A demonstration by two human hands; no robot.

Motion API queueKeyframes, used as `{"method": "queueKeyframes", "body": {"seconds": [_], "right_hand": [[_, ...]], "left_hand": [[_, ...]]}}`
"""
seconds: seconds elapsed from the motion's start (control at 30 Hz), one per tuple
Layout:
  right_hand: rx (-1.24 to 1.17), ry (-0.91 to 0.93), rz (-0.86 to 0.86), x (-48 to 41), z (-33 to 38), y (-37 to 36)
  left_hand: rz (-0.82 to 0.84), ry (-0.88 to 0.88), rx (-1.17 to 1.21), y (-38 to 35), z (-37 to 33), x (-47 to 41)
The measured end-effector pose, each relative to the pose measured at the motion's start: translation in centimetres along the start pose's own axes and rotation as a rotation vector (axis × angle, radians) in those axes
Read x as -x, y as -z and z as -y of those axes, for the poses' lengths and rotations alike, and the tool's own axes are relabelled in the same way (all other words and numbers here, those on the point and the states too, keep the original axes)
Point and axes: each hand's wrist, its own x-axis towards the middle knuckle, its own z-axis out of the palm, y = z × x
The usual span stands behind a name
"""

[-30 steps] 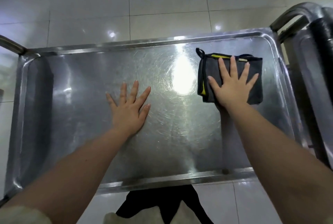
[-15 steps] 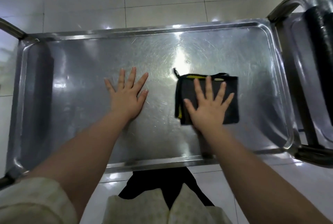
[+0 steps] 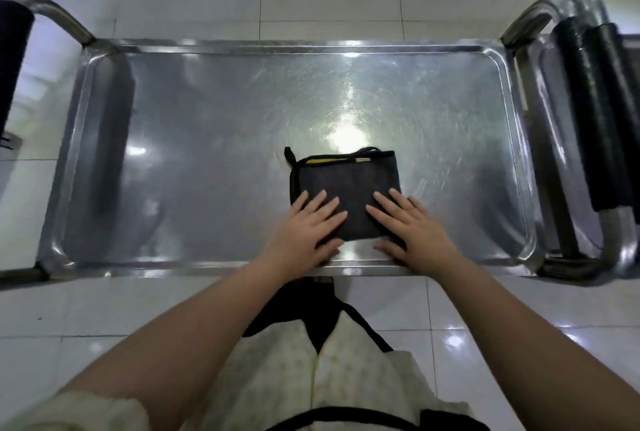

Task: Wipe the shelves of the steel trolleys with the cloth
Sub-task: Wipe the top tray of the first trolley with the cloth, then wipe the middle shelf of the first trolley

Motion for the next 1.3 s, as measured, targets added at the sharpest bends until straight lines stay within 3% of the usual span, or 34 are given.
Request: {"method": "queueKeyframes", "body": {"seconds": [0.1, 0.3, 0.47, 0.6, 0.83, 1.13, 1.3], "right_hand": [[0.094, 0.008, -0.129, -0.4, 0.1, 0.1], [-0.009, -0.134, -0.278, -3.1, 2.8, 2.7], [-0.123, -0.224, -0.362, -4.3, 5.5, 6.2], [-0.231, -0.261, -0.381, -3.4, 9.1, 7.9], [-0.313, -0.241, -0.410, 2.2, 18.3, 7.1], [-0.363, -0.272, -0.430, 10.1, 26.5, 1.1], [-0.353, -0.309, -0.334, 12.2, 25.6, -2.8]], "left_hand": [[0.067, 0.042, -0.015, -0.6, -0.8, 0.5], [-0.055, 0.008, 0.030, 1.2, -0.4, -0.4], [-0.080, 0.227, 0.095, 5.6, 0.3, -1.9], [-0.124, 0.155, 0.005, 9.4, 0.7, -0.5], [-0.205, 0.042, -0.029, 12.3, -1.1, 10.1], [-0.338, -0.044, -0.169, 9.3, -3.3, 21.6], [-0.265, -0.129, -0.244, 5.5, -4.1, 23.7]]}}
